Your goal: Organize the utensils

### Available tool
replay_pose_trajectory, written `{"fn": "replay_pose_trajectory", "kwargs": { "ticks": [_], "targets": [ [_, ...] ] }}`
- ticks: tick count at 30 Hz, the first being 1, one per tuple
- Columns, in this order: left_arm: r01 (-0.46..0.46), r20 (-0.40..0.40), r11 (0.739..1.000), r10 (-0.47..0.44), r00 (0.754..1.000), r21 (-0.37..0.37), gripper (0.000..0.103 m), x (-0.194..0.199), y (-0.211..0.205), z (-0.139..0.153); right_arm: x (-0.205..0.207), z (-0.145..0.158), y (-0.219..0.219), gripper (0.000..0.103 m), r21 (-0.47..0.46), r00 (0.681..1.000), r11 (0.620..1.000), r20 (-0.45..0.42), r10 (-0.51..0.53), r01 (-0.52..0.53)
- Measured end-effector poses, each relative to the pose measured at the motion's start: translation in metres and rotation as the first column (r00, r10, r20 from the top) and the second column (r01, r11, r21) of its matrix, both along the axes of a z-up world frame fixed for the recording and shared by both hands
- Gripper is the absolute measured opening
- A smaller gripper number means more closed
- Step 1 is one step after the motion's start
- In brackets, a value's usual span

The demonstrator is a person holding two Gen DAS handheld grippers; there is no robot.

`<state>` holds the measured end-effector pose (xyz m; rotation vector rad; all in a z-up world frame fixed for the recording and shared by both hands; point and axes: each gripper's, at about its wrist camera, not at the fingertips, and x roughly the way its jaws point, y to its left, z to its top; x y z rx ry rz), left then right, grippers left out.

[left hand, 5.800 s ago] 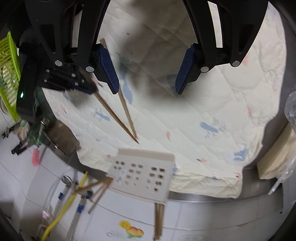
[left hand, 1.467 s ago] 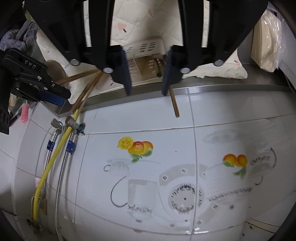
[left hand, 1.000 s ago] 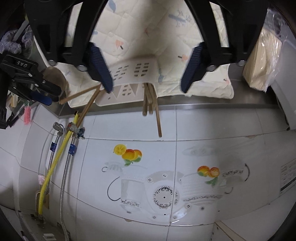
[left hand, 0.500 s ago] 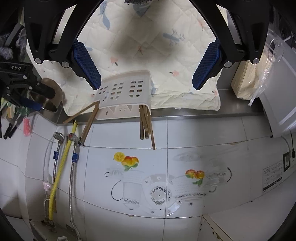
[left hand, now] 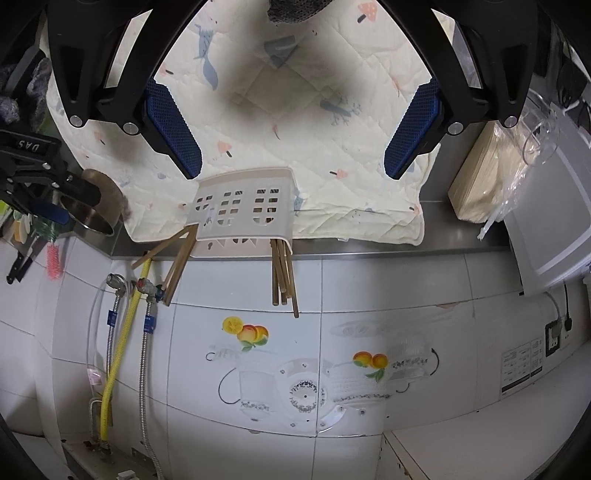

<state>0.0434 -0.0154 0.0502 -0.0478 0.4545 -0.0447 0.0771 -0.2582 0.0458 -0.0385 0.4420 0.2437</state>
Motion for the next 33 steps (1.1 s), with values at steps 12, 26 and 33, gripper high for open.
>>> {"fn": "replay_pose_trajectory", "kwargs": {
  "ticks": [12,26,33],
  "targets": [
    [0.005,-0.011,1.0,-0.005,1.0,-0.004,0.098,-0.019,-0.001,-0.01,-0.02,-0.025,-0.001,0.096,0.001,0.999,1.0,-0.047,-0.022,0.022],
    [0.011,-0.035,1.0,-0.01,0.999,0.015,0.098,-0.02,-0.012,-0.021,-0.03,-0.024,-0.003,0.096,0.005,0.999,1.0,-0.039,-0.018,0.018],
    [0.006,-0.042,1.0,-0.006,0.999,0.017,0.098,-0.02,-0.011,-0.025,-0.032,-0.025,-0.003,0.096,0.005,0.999,1.0,-0.042,-0.013,0.014]
  ]
}}
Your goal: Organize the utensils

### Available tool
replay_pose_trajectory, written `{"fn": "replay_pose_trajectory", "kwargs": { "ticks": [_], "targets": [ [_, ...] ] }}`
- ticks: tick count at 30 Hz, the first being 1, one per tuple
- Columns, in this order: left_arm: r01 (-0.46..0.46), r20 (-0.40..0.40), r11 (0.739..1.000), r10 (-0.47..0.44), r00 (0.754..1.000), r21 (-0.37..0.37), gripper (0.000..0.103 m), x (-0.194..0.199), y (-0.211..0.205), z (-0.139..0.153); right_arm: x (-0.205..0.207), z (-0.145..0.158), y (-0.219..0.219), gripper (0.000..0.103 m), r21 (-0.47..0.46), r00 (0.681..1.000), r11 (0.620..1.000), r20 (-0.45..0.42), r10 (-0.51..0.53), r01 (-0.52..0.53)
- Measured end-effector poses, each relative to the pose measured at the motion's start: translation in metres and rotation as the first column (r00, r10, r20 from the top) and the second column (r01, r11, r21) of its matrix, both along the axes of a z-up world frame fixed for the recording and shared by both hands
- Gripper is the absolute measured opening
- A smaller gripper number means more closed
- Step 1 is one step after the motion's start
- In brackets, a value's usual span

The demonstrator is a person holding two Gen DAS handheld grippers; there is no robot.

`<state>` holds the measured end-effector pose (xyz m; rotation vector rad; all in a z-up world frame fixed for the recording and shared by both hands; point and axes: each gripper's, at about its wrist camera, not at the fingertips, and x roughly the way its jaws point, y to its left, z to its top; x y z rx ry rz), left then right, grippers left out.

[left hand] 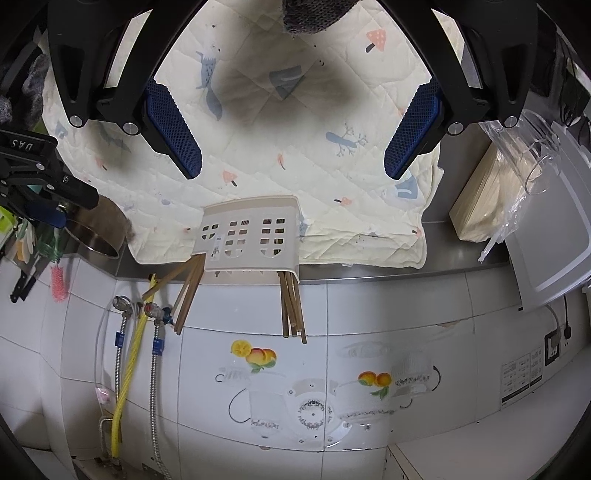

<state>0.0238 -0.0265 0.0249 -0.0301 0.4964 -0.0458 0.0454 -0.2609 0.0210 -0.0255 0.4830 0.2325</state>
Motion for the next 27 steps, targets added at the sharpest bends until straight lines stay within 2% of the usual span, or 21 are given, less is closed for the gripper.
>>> {"fn": "replay_pose_trajectory", "kwargs": {
  "ticks": [27],
  "targets": [
    [-0.001,-0.018,1.0,0.002,1.0,0.001,0.098,0.0017,0.001,-0.0074,0.0022,-0.0067,0.0064,0.096,-0.007,1.0,1.0,-0.019,0.007,-0.007]
  ]
}}
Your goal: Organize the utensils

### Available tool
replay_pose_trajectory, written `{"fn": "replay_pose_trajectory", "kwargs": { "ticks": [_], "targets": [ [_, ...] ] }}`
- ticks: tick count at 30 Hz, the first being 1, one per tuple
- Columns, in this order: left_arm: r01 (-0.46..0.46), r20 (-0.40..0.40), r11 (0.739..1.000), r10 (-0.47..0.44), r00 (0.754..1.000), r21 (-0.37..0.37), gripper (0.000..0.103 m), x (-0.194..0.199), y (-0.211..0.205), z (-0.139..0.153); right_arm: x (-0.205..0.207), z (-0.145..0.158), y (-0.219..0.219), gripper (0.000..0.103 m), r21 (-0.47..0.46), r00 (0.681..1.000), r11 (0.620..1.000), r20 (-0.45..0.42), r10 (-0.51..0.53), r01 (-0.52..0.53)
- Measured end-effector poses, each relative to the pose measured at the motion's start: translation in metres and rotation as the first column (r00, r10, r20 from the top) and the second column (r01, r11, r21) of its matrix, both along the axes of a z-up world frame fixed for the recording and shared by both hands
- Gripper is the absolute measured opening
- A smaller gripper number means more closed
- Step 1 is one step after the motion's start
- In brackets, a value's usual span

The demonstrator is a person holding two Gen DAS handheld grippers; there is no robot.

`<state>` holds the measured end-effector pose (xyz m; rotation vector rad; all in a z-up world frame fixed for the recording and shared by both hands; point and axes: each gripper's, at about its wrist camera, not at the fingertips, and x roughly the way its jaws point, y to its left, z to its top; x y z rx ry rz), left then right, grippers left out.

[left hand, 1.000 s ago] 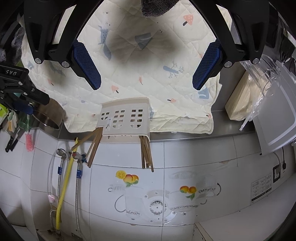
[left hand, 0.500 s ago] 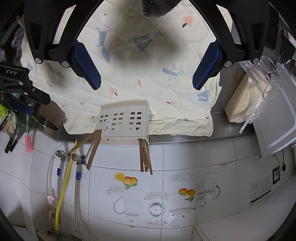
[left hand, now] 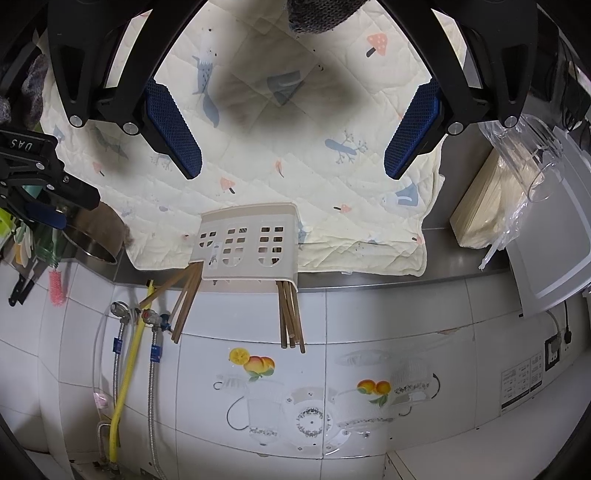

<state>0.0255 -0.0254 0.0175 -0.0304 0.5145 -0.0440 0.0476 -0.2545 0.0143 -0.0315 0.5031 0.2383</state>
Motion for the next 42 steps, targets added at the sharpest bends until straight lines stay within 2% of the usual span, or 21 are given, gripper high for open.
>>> {"fn": "replay_pose_trajectory", "kwargs": {
  "ticks": [42],
  "targets": [
    [0.001,-0.003,1.0,-0.001,1.0,-0.02,0.098,0.0011,0.0008,-0.0031,-0.0003,-0.006,-0.0002,0.096,-0.007,1.0,1.0,-0.006,0.008,-0.008]
  ]
}}
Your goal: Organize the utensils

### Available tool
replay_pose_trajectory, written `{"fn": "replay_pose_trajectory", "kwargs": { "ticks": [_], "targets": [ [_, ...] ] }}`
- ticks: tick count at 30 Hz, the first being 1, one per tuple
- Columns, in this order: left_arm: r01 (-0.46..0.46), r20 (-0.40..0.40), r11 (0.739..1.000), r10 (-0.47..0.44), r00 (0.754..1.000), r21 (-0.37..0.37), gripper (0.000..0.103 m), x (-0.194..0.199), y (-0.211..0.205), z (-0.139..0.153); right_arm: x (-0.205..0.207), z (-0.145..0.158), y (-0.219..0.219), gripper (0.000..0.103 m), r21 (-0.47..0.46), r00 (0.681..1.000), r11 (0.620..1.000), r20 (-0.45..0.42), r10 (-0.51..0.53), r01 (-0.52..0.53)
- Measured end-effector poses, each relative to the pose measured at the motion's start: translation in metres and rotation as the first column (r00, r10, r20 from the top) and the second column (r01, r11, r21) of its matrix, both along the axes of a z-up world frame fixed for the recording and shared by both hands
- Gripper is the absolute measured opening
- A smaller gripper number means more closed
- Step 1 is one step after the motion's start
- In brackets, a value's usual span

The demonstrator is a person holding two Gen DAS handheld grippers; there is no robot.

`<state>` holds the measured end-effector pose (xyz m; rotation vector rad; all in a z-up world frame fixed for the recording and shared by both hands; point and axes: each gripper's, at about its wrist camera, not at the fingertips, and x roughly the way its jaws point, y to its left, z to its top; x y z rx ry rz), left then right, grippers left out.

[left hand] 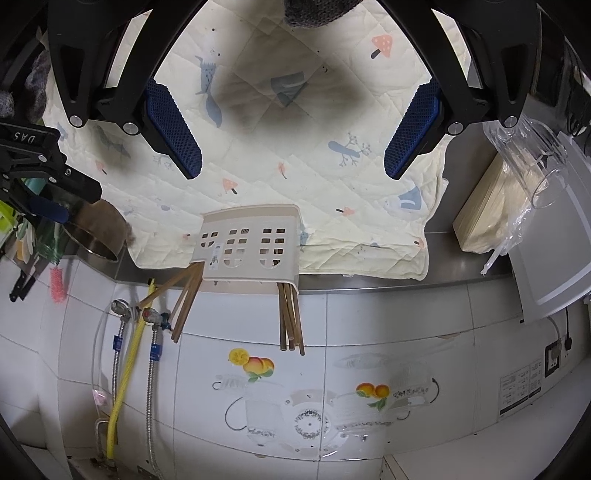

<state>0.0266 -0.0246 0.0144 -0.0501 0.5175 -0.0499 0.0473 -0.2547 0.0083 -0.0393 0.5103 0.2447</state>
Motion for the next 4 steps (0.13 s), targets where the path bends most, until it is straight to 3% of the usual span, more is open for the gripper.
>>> {"fn": "replay_pose_trajectory", "kwargs": {
  "ticks": [4],
  "targets": [
    [0.002,-0.007,1.0,-0.002,1.0,-0.001,0.098,0.0004,-0.0003,-0.0016,-0.0011,0.0,0.0,0.096,-0.001,1.0,1.0,-0.002,0.005,-0.005]
  ]
}}
